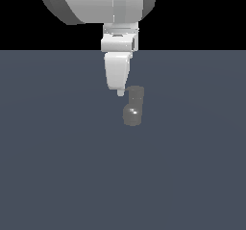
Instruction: Turn on the faucet by rotating a designated handle.
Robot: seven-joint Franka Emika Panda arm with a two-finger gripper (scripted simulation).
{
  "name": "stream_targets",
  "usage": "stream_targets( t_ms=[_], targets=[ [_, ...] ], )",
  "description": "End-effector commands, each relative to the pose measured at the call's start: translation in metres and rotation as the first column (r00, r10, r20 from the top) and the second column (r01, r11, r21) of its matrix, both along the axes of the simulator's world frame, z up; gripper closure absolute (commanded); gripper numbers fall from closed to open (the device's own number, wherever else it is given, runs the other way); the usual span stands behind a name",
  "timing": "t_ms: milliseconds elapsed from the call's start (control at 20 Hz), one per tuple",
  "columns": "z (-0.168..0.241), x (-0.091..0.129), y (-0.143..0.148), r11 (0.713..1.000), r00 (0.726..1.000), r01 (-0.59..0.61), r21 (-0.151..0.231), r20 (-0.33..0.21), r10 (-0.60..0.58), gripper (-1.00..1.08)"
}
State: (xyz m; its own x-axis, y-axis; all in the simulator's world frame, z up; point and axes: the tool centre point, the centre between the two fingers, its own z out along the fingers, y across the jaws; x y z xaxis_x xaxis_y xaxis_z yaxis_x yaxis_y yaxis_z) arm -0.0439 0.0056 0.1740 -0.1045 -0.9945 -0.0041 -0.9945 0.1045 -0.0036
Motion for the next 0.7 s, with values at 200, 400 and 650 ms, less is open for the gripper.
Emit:
stream_targets(
  t_ms=[200, 400, 650],
  targets=[
    [-0.001, -0.012, -0.047, 1.000, 1.000, 0.030, -0.003, -0.003, -0.030, 1.08],
    [-0.001, -0.018, -0.063, 1.000, 1.000, 0.031, -0.004, -0.004, -0.031, 1.08],
    [0.000, -0.006, -0.061, 1.000, 1.000, 0.002, -0.001, -0.001, -0.002, 1.08]
  ],
)
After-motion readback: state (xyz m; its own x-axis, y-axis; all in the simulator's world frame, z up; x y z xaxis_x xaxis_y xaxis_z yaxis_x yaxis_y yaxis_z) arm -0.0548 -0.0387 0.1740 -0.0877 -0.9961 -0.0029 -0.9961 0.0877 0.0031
